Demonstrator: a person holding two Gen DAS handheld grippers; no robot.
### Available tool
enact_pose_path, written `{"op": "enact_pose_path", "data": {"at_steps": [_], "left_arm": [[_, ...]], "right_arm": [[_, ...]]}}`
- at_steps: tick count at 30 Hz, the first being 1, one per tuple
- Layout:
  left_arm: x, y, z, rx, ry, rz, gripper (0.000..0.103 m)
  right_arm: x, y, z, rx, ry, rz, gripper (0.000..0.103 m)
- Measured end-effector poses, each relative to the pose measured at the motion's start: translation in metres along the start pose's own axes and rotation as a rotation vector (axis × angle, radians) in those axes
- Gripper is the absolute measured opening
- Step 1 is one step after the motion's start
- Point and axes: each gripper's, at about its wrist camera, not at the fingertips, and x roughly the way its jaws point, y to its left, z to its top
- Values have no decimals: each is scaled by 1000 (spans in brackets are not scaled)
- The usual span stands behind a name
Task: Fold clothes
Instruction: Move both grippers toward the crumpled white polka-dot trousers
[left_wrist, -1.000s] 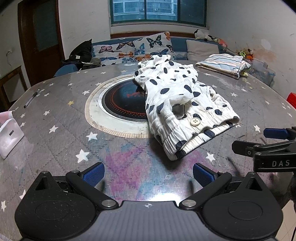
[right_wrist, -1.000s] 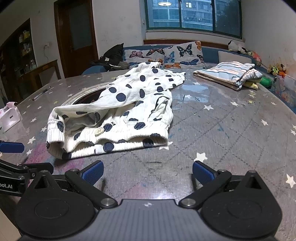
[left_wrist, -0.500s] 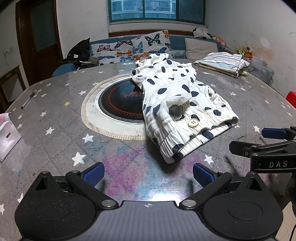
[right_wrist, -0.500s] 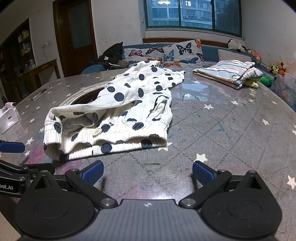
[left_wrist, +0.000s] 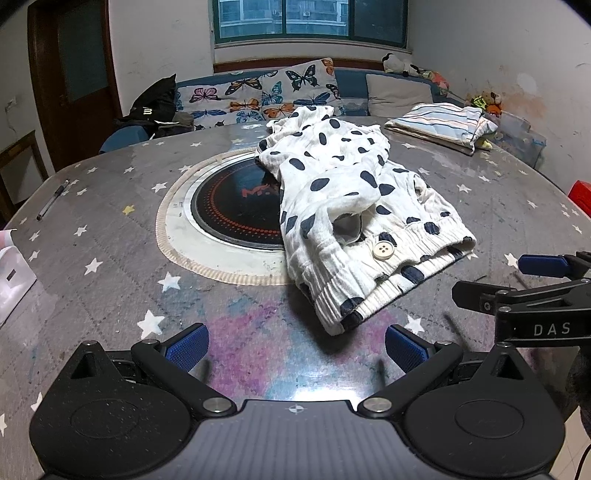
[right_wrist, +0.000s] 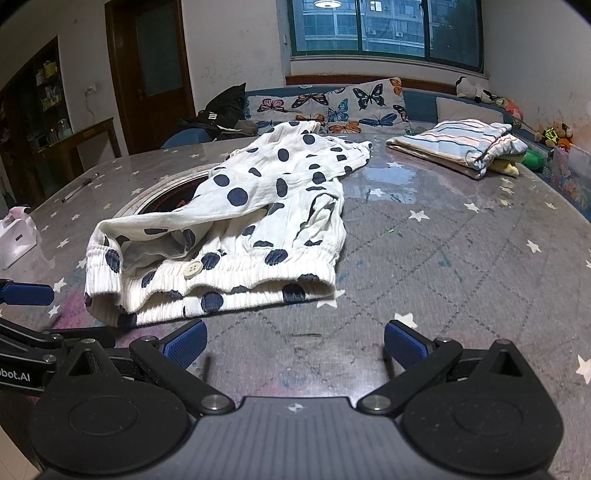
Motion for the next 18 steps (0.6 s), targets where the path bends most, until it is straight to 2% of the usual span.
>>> {"op": "enact_pose_path", "data": {"at_steps": [18], "left_arm": [[-3, 6, 18, 7, -32, -22, 103]], "right_arm": [[7, -5, 14, -18, -20, -14, 103]]}}
